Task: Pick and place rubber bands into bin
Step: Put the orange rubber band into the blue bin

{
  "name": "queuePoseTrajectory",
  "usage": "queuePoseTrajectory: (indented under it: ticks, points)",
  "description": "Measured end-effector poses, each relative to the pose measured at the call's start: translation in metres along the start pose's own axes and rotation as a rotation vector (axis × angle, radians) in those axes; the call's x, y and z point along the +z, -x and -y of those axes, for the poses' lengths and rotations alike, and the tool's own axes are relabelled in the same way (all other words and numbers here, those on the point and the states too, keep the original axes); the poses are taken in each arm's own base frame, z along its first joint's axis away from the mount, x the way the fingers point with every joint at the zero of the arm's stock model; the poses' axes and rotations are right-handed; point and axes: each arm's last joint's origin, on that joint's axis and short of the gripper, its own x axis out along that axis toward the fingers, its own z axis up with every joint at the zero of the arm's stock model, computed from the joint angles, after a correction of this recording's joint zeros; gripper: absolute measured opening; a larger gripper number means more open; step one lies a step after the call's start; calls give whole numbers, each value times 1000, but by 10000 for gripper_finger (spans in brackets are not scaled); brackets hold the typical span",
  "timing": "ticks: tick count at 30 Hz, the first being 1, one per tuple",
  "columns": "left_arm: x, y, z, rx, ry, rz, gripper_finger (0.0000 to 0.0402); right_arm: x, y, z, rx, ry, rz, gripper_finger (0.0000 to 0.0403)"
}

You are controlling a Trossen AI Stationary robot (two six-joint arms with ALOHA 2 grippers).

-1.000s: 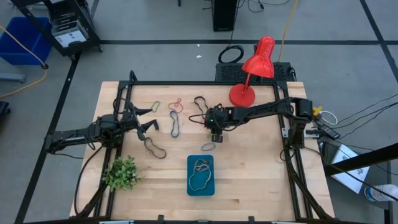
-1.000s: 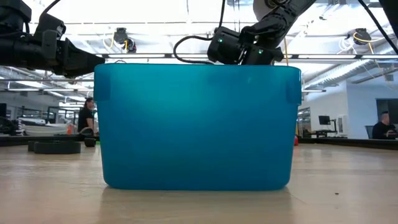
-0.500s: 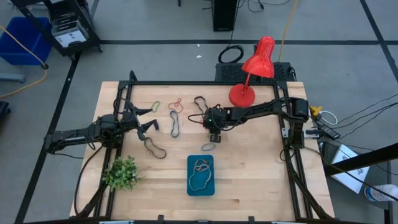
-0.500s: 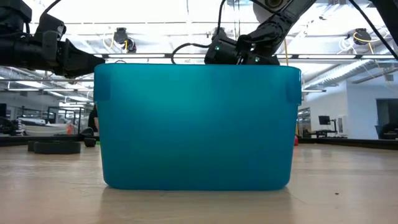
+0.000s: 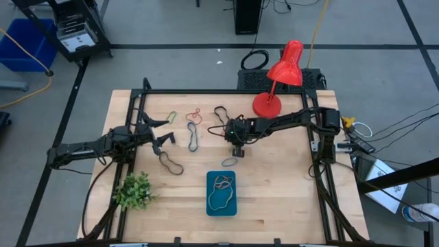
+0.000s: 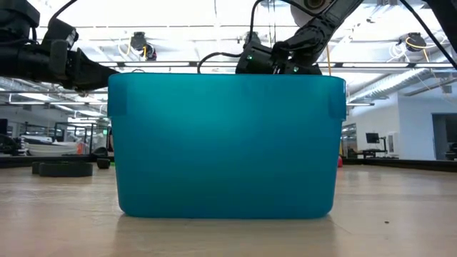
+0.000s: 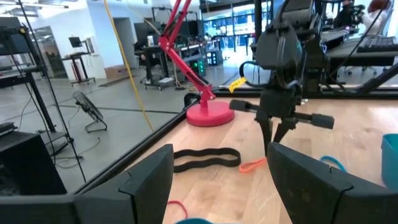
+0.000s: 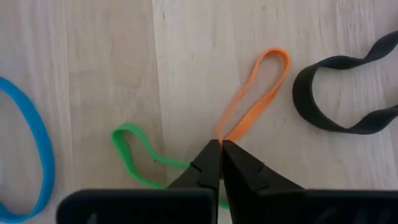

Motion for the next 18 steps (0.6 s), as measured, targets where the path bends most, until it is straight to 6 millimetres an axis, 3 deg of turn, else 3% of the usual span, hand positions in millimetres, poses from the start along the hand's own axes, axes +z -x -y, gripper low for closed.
queuePoseTrajectory:
  ticks: [4,8,18]
  points:
    - [0,0,0,0,0,1,267,3,9,0,-49,3,22,2]
    - [0,0,0,1,-7,2,267,11,33,-4,-100,15,82,1]
    - [2,0,-1,21,-13,18,267,32,146,-35,-120,-17,484,1]
